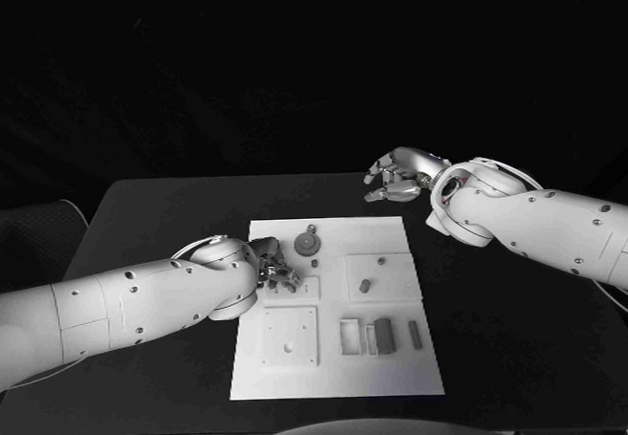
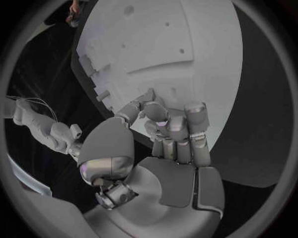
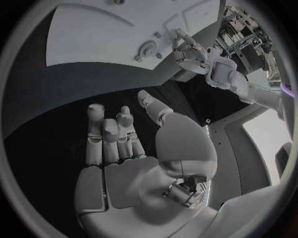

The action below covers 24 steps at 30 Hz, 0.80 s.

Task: Assemble the parts on the task board

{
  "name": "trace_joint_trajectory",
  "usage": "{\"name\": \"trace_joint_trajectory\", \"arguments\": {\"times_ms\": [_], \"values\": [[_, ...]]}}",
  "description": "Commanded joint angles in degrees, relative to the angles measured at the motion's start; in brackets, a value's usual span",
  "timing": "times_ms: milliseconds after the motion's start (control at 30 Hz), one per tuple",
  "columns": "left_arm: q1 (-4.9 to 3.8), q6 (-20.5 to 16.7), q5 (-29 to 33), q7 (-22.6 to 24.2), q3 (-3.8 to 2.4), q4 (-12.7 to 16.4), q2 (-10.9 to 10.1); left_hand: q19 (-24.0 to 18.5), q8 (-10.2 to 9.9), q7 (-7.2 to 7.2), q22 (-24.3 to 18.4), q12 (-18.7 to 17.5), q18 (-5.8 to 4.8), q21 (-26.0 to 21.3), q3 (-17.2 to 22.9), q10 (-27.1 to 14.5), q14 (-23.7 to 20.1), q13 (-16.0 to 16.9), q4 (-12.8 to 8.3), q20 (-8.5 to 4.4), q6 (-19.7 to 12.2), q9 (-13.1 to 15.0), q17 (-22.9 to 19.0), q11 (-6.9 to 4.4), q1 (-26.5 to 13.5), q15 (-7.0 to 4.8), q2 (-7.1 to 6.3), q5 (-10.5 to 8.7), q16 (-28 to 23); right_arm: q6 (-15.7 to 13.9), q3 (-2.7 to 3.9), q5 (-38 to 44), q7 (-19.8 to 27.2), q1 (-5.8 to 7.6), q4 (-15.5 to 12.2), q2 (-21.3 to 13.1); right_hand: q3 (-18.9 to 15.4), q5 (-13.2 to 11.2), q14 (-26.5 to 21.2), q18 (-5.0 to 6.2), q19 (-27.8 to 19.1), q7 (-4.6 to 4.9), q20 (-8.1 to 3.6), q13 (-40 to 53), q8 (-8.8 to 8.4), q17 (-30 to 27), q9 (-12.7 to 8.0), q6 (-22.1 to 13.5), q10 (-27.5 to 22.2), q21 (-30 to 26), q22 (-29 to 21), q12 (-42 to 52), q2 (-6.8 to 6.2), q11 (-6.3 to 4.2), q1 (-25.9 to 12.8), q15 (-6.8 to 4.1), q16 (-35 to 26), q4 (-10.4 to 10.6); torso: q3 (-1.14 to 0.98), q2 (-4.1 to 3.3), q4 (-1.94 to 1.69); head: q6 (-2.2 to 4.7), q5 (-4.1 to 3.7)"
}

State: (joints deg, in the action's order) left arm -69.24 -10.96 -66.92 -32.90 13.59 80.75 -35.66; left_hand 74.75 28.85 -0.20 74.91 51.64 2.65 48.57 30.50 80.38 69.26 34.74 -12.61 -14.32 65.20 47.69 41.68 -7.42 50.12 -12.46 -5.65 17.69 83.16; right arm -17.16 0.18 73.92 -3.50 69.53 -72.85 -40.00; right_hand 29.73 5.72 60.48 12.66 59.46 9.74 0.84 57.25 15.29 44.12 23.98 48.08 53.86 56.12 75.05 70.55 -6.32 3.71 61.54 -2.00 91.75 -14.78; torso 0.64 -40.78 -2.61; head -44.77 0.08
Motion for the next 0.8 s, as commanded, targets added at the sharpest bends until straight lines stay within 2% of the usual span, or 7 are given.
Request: {"name": "trace_joint_trajectory", "arguments": {"times_ms": [33,633,800], "values": [[0.04,-1.2,-0.7,0.4,0.01,0.3,0.1,0.1,0.4,-2.08,1.1,0.2,1.02,0.4,1.2,-0.6,0.7,-0.1,-1.4,0.24,7.2,0.1,0.0,-0.4,3.1,-0.94,3.52,-0.1,0.4,0.6,0.02,0.0,0.2,-0.04,0.0,0.0,0.1,0.2,0.2,2.34,0.1,0.34,-0.32,-0.1,-0.24,0.1,-0.1,0.0,-0.4,-0.2,0.5,0.4,-0.12,-0.01,-0.6,-0.3,-0.2,0.4,0.02,0.01,0.0,-0.03,-0.02],[0.05,-2.0,-1.2,0.9,0.0,1.1,-0.3,0.1,0.5,-2.1,1.1,0.3,1.06,0.4,1.3,-0.6,0.8,-0.1,-1.8,0.24,7.2,0.1,0.0,-0.45,3.3,-0.99,3.48,-0.1,0.4,0.7,0.02,0.0,0.2,-0.09,-0.1,0.0,0.1,0.2,0.2,2.34,0.1,0.35,-0.32,-0.2,-0.24,0.1,-0.1,0.0,-0.4,-0.2,0.5,0.4,-0.13,0.0,-0.7,-0.3,-0.2,0.4,0.04,0.02,-0.05,-0.08,-0.04],[0.06,-2.0,-3.7,1.1,0.01,1.2,-0.2,0.2,0.5,-2.11,1.1,0.3,1.07,0.4,1.4,-0.6,0.8,-0.1,-1.9,0.25,7.2,0.1,0.0,-0.46,3.3,-1.0,3.41,-0.07,0.4,0.7,0.02,0.0,0.2,-0.09,-0.1,0.0,0.1,0.2,0.2,2.34,0.1,0.35,-0.31,-0.2,-0.24,0.1,-0.1,0.0,-0.4,-0.2,0.5,0.4,-0.12,0.0,-0.8,-0.3,-0.2,0.5,0.02,0.0,-0.02,-0.01,0.03]]}}
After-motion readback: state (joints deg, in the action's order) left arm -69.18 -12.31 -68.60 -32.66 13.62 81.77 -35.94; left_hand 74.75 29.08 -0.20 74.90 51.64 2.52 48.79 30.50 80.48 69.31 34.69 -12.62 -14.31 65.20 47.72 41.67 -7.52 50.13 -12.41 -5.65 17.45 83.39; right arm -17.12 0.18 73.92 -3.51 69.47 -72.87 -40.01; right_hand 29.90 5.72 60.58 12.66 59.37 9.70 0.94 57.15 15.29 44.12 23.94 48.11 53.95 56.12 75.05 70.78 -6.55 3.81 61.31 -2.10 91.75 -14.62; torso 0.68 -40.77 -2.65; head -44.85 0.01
